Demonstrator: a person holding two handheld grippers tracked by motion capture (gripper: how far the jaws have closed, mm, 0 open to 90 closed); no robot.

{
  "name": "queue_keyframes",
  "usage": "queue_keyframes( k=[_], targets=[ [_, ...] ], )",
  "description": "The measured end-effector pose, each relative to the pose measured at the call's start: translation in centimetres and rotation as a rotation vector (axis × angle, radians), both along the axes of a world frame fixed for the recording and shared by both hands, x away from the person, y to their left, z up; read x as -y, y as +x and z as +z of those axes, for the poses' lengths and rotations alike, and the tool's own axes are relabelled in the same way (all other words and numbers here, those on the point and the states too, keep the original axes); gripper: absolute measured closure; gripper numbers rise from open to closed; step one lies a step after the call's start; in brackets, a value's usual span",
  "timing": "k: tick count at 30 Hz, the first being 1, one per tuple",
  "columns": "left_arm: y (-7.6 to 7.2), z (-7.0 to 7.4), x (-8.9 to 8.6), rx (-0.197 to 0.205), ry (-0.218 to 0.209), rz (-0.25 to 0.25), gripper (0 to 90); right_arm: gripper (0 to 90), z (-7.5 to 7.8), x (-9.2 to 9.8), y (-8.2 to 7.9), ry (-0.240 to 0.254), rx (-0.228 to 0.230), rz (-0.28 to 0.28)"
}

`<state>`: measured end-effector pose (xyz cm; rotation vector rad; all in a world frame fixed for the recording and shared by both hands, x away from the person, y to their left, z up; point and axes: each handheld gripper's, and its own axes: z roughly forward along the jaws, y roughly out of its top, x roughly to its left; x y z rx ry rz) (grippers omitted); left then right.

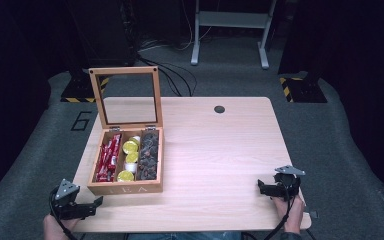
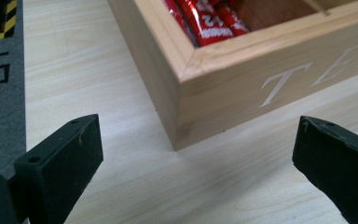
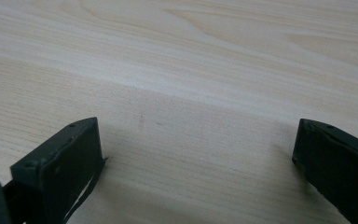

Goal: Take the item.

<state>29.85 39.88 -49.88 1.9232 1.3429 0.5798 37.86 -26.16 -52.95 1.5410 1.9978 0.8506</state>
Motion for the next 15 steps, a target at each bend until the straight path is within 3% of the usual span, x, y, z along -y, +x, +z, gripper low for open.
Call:
queue_keyframes(
  k=[15],
  targets=[
    [0.4,2.9,0.8,0.038,-0.014,-0.007,1.3,0.5,0.0,0.0,-0.1,-0.005,0.007,0.002]
  ],
)
